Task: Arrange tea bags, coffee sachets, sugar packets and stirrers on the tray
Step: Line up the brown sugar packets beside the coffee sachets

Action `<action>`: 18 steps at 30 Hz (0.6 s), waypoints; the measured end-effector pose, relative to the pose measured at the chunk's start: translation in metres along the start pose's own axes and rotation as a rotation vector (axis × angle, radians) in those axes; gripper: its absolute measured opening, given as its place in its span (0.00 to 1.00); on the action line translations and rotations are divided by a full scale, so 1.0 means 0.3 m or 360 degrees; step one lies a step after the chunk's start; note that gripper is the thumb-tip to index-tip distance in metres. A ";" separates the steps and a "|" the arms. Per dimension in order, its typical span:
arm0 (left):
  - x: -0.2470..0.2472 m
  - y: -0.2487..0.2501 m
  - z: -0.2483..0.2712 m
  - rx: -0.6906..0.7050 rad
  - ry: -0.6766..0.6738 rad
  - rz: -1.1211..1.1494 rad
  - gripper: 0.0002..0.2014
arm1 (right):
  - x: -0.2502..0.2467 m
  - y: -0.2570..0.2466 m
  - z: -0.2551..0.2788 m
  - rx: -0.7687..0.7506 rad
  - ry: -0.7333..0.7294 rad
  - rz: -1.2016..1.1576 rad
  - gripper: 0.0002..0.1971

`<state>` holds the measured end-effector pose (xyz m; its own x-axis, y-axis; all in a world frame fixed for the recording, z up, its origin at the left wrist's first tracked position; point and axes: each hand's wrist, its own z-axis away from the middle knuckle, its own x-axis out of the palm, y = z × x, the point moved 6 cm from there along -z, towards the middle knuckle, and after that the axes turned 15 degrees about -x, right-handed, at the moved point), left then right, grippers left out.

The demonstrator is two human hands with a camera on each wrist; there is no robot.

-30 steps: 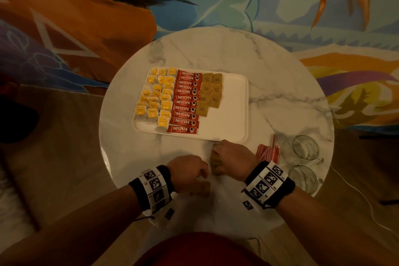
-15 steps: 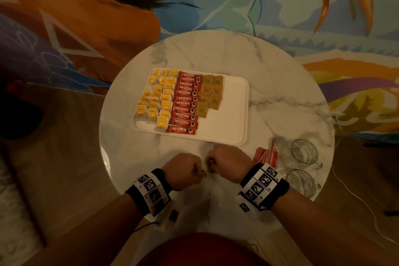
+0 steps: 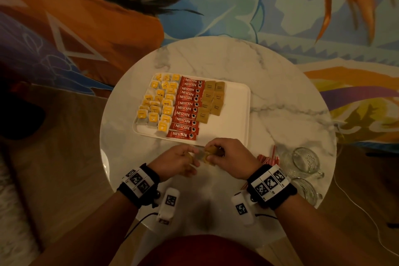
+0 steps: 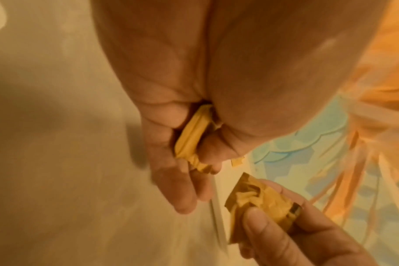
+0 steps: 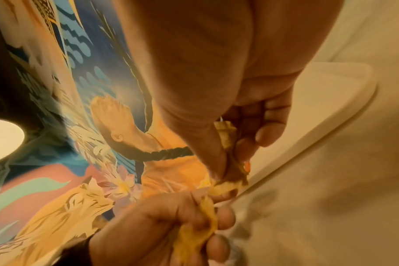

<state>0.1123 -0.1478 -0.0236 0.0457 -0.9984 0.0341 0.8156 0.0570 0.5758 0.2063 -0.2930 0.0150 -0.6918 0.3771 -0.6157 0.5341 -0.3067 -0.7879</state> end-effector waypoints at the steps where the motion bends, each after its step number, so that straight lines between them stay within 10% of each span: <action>1: 0.009 0.010 0.001 0.0010 -0.0047 0.0078 0.13 | 0.002 -0.007 -0.003 -0.0024 0.0017 -0.0033 0.10; 18: 0.013 0.072 0.007 0.0231 0.0088 0.0543 0.10 | -0.035 -0.010 -0.003 -0.0129 0.0532 -0.0198 0.07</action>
<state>0.1289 -0.1503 -0.0094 0.3350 -0.9203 0.2018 0.6580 0.3818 0.6491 0.2122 -0.2951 0.0238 -0.5642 0.6761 -0.4739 0.5017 -0.1751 -0.8471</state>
